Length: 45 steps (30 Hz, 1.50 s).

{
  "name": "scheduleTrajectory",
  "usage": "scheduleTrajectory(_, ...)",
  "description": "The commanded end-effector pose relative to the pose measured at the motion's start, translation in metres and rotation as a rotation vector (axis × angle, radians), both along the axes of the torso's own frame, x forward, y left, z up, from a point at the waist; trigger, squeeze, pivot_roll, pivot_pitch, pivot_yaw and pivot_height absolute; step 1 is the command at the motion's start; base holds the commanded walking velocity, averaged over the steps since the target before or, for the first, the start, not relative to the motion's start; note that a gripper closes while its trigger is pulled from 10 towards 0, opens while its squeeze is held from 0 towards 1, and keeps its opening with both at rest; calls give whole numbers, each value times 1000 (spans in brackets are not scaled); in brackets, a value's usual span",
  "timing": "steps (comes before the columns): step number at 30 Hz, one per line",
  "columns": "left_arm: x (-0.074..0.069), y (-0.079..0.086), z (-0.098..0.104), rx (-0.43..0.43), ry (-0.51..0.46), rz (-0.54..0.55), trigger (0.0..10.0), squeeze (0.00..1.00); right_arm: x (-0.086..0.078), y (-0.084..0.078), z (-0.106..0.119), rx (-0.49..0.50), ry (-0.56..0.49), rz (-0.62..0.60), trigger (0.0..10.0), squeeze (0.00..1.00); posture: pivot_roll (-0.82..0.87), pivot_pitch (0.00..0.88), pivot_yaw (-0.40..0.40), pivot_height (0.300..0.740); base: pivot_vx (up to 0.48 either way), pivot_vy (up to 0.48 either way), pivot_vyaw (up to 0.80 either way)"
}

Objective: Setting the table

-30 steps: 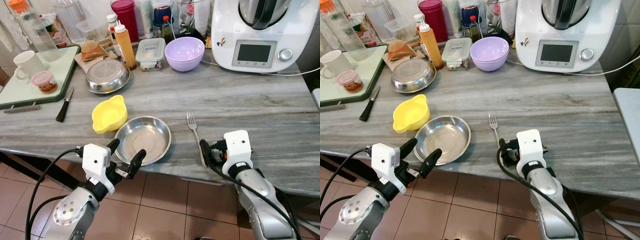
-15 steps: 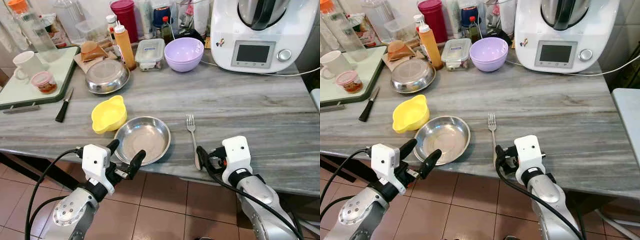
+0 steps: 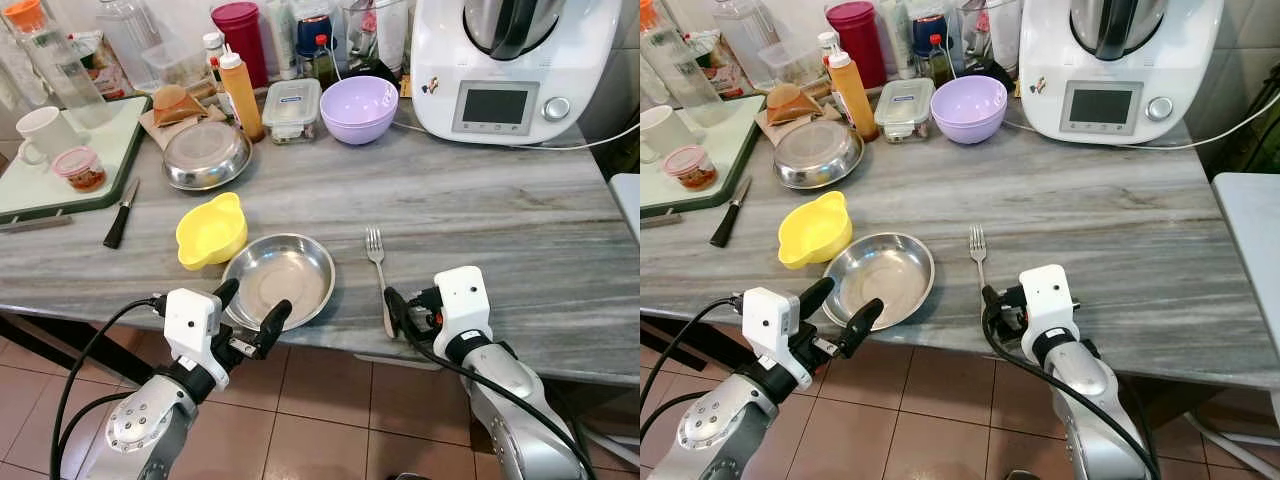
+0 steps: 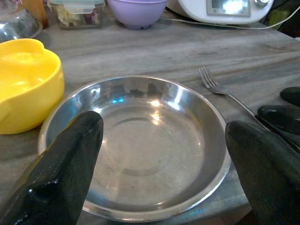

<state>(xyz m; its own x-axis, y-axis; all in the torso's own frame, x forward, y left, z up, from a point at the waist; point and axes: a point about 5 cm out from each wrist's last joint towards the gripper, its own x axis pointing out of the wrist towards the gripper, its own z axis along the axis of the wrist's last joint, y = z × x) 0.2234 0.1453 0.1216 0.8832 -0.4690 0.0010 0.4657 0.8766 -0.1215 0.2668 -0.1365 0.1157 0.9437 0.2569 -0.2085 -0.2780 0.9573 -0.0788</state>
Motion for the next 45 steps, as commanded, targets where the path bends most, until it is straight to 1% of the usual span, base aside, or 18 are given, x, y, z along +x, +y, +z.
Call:
scheduleTrajectory(1, -2, 4, 0, 21, 9, 10, 10000, 0, 0, 14, -9, 21, 41, 45, 10000, 1000, -94, 140, 120, 740, 0, 0, 0)
scheduleTrajectory(8, -1, 4, 0, 21, 10, 7, 10000, 0, 3, 19, -9, 30, 36, 53, 10000, 1000, -94, 141, 124, 740, 0, 0, 0)
scheduleTrajectory(18, 0, 3, 0, 23, 9, 6, 10000, 0, 15, 23, -9, 25, 16, 52, 10000, 1000, -88, 137, 117, 740, 0, 0, 0)
scheduleTrajectory(22, 0, 4, 0, 24, 5, 14, 10000, 0, 16, 18, -2, 18, -43, 28, 10000, 1000, -87, 136, 115, 740, 0, 0, 0)
scheduleTrajectory(23, 0, 5, 1, 23, 1, 20, 10000, 0, 16, 13, 3, 7, -84, 15, 10000, 1000, -87, 136, 115, 740, 0, 0, 0)
scheduleTrajectory(24, 0, 5, 1, 23, 1, 20, 10000, 0, 16, 13, 3, 7, -84, 15, 10000, 1000, -87, 136, 115, 740, 0, 0, 0)
scheduleTrajectory(26, 0, 6, 1, 24, -1, 24, 10000, 0, 13, 7, 12, -2, -133, -4, 10000, 1000, -89, 133, 114, 740, 0, 0, 0)
scheduleTrajectory(29, 1, 6, 1, 23, -2, 26, 10000, 0, 9, 1, 19, -22, -172, -12, 10000, 1000, -92, 134, 112, 740, 0, 0, 0)
scheduleTrajectory(32, 1, 5, 1, 20, -3, 28, 10000, 0, 1, -7, 24, -51, -196, -14, 10000, 1000, -106, 137, 114, 740, 0, 0, 0)
scheduleTrajectory(35, 2, 3, 0, 15, -2, 25, 10000, 0, -11, -15, 22, -69, -176, -15, 10000, 1000, -123, 140, 122, 740, 0, 0, 0)
scheduleTrajectory(37, 2, 3, 0, 15, -1, 24, 10000, 0, -13, -16, 21, -71, -169, -10, 10000, 1000, -125, 140, 123, 740, 0, 0, 0)
scheduleTrajectory(38, 1, 3, -1, 14, 2, 21, 10000, 0, -19, -17, 18, -77, -149, 0, 10000, 996, -130, 143, 126, 740, 0, 0, 0)
scheduleTrajectory(39, 0, 3, -1, 14, 5, 19, 10000, 0, -22, -17, 16, -83, -136, 10, 10000, 867, -130, 143, 126, 740, 0, 0, 0)
scheduleTrajectory(40, -1, 3, -2, 14, 10, 16, 10000, 0, -25, -17, 13, -88, -119, 20, 10000, 816, -132, 145, 128, 740, 0, 0, 0)
scheduleTrajectory(41, -2, 3, -3, 15, 15, 13, 10000, 0, -28, -17, 11, -89, -103, 27, 10000, 784, -132, 145, 129, 740, 0, 0, 0)
scheduleTrajectory(45, -2, 3, -4, 15, 17, 12, 10000, 0, -32, -17, 9, -82, -87, 45, 10000, 776, -128, 149, 130, 740, 0, 0, 0)
